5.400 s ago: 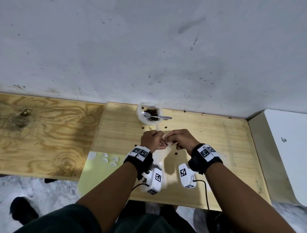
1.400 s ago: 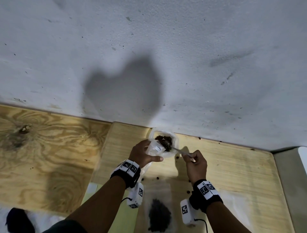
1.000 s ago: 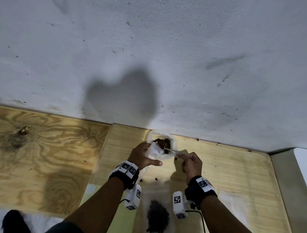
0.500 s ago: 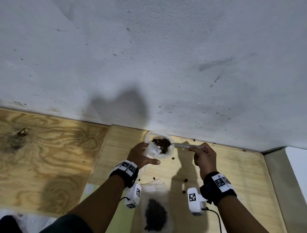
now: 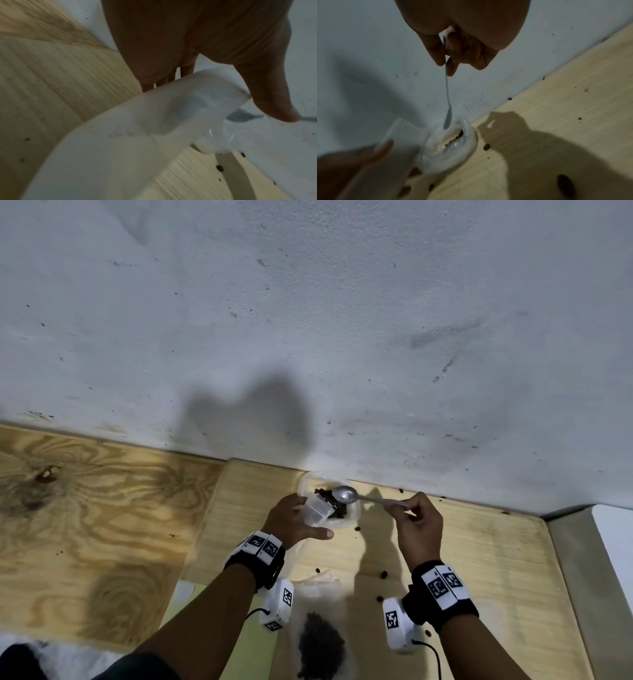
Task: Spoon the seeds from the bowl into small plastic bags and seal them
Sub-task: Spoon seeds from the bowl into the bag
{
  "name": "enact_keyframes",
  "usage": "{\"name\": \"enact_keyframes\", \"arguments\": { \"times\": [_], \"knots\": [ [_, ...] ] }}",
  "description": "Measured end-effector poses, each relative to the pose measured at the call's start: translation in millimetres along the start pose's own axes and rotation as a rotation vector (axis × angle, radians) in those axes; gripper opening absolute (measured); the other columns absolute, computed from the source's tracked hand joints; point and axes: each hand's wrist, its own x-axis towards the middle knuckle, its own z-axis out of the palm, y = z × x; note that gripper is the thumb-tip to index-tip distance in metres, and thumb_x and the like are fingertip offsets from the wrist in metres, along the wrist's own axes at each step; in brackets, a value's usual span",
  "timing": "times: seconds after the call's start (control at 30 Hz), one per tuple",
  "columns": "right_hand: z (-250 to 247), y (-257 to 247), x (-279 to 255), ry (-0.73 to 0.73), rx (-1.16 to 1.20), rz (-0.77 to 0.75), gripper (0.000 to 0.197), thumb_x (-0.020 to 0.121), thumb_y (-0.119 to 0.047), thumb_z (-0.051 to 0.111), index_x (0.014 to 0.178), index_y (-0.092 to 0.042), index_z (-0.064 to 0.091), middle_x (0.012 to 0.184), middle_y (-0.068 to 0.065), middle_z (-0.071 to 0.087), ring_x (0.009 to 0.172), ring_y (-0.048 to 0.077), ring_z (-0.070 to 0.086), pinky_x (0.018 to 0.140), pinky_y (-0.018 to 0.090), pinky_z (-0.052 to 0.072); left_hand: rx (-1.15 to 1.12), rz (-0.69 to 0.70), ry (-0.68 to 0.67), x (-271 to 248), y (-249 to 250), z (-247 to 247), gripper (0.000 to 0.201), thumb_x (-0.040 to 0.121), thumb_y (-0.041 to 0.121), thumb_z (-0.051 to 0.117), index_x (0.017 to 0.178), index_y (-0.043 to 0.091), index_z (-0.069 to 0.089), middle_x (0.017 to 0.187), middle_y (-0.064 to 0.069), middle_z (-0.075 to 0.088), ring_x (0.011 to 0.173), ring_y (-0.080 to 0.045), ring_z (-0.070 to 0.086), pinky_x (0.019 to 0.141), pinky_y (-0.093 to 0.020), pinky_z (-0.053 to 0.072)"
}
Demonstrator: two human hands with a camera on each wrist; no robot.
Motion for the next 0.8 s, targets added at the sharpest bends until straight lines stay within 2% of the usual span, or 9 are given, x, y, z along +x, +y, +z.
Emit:
{"name": "enact_keyframes", "arguments": {
  "times": [0.07,0.13,0.2,0.27,0.43,0.57,0.67,0.73,0.8],
  "knots": [
    [4.7,-0.1,-5.5,0.031,-0.053,-0.033,0.029,0.082,-0.003,0.073,0.066,-0.014,0.051,0.069,0.012,0.061,0.058,0.020,0.048,0.055,0.027,0.039,-0.005,0.003,-0.012,4.2,1.4,-1.6,0.104,0.040,0.052,0.093,0.130,0.023,0.050,0.130,0.008,0.058,0.109,-0.010,0.056,0.091,-0.030,0.049],
    [13.2,1.8,-12.5,-0.004,-0.126,-0.076,0.030,0.084,-0.003,0.071,0.066,-0.013,0.049,0.058,0.000,0.051,0.045,0.008,0.039,0.045,0.018,0.032,0.004,0.015,-0.029,6.9,3.3,-2.1,0.099,0.045,0.048,0.094,0.130,0.022,0.051,0.125,0.012,0.057,0.106,-0.009,0.054,0.088,-0.028,0.047],
    [20.4,9.9,-14.0,-0.025,-0.219,-0.114,0.033,0.086,-0.008,0.070,0.066,-0.020,0.046,0.049,-0.006,0.045,0.036,0.008,0.033,0.042,0.022,0.031,0.006,0.015,-0.027,9.4,3.8,-1.7,0.095,0.051,0.040,0.094,0.133,0.018,0.050,0.125,0.011,0.053,0.105,-0.008,0.048,0.086,-0.024,0.042],
    [24.5,16.5,-13.2,-0.010,-0.291,-0.130,0.034,0.086,-0.014,0.069,0.068,-0.025,0.043,0.044,-0.006,0.043,0.035,0.011,0.034,0.044,0.026,0.033,0.020,0.023,-0.012,11.0,1.0,-1.4,0.097,0.050,0.043,0.094,0.133,0.017,0.050,0.132,0.005,0.054,0.105,-0.007,0.048,0.087,-0.023,0.041],
    [28.0,23.9,-19.6,0.023,-0.375,-0.151,0.028,0.089,-0.023,0.065,0.072,-0.021,0.043,0.043,-0.003,0.041,0.039,0.020,0.036,0.046,0.032,0.042,0.035,0.023,0.014,6.4,-7.1,-2.1,0.107,0.047,0.045,0.094,0.138,0.016,0.045,0.136,0.002,0.052,0.109,-0.008,0.049,0.092,-0.024,0.044],
    [30.4,40.4,-26.4,0.027,-0.298,-0.049,0.033,0.089,-0.021,0.067,0.069,-0.021,0.041,0.053,0.009,0.056,0.039,0.017,0.036,0.046,0.028,0.037,0.041,0.041,-0.008,4.5,-8.6,-2.0,0.115,0.040,0.049,0.095,0.138,0.018,0.044,0.138,0.003,0.052,0.118,-0.013,0.054,0.100,-0.032,0.049],
    [34.1,44.2,-33.3,0.062,-0.188,0.069,0.033,0.086,-0.012,0.071,0.067,-0.012,0.044,0.071,0.015,0.066,0.042,0.010,0.036,0.046,0.025,0.035,0.041,0.074,-0.015,4.3,-9.5,-1.1,0.110,0.043,0.043,0.096,0.138,0.017,0.046,0.139,0.003,0.051,0.117,-0.012,0.054,0.098,-0.028,0.049],
    [35.7,45.7,-38.1,0.071,-0.131,0.107,0.035,0.085,-0.009,0.072,0.065,-0.011,0.043,0.068,0.013,0.060,0.046,0.007,0.037,0.047,0.018,0.033,0.032,0.088,-0.016,5.0,-10.9,0.5,0.107,0.046,0.039,0.096,0.138,0.017,0.046,0.138,0.004,0.050,0.113,-0.009,0.052,0.095,-0.023,0.047],
    [36.8,46.8,-42.3,0.072,-0.101,0.128,0.037,0.084,-0.006,0.072,0.063,-0.012,0.042,0.062,0.005,0.050,0.052,0.008,0.038,0.050,0.018,0.032,0.015,0.095,-0.009,5.2,-11.6,1.5,0.108,0.046,0.038,0.096,0.138,0.016,0.045,0.137,0.005,0.050,0.111,-0.006,0.049,0.094,-0.021,0.045]
  ]
}}
